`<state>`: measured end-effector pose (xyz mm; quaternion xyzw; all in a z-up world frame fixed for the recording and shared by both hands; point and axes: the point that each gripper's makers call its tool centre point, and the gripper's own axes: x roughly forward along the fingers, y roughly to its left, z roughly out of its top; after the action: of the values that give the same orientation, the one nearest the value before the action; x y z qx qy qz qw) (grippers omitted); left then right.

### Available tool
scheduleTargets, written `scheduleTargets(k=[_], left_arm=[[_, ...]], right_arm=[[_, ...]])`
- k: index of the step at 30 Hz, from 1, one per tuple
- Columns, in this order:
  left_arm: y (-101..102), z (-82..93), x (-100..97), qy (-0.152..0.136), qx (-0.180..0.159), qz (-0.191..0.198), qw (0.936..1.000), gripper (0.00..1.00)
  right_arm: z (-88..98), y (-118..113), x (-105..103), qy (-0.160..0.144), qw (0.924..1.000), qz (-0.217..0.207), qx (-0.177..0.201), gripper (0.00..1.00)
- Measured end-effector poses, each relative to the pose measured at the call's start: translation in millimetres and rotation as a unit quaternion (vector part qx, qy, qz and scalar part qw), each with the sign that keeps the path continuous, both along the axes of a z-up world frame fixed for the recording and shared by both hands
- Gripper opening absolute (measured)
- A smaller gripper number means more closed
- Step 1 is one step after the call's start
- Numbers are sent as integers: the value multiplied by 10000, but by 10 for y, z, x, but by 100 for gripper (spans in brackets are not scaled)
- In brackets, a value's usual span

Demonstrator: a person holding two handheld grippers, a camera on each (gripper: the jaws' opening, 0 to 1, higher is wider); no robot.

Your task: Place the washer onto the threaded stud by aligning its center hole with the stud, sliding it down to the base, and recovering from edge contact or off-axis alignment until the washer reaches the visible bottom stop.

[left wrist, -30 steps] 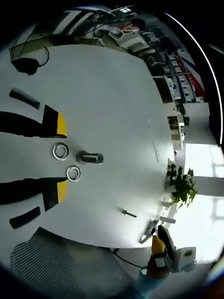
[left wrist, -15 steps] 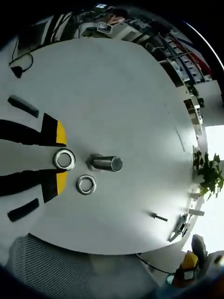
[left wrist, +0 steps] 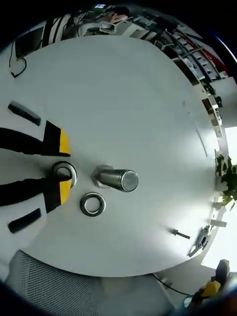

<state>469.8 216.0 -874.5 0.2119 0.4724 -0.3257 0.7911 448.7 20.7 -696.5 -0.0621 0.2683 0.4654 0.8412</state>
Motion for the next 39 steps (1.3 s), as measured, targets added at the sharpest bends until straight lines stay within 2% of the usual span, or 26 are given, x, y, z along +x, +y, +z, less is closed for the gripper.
scheduleTargets(k=[4,6,8,10,13,19,25,28,33,39], left_arm=[[1,7,-1,-15,-18,41,10000,14],[-4,7,-6,-24,-21,39,10000,10],[21,13,17,-244,276,-382,9986,3],[-1,18,7,-388,348,-533,9972,3],[10,14,2,-312,242,-178,9991,3],[21,20,-39,-315,283,-222,9989,2],[27,20,-129,-5,79,108,9999,2],[17,38,-206,255,-55,342,9991,2],[11,120,-230,257,-90,371,9989,1],[-36,297,-215,229,-220,436,9985,1]], right_arm=[[7,13,7,-24,10000,41,13,25],[-4,13,2,-14,10000,54,2,25],[-18,1,7,-19,10000,47,-35,25],[-25,-11,15,-27,10000,39,-50,25],[-18,-25,26,-31,10000,9,-34,25],[-5,-28,37,-55,10000,5,-18,25],[-3,-33,43,-62,10000,-2,-10,25],[-14,-31,42,-60,10000,13,-29,25],[-18,-20,36,-58,10000,57,-26,24],[-21,-29,48,-63,10000,44,-27,24]])
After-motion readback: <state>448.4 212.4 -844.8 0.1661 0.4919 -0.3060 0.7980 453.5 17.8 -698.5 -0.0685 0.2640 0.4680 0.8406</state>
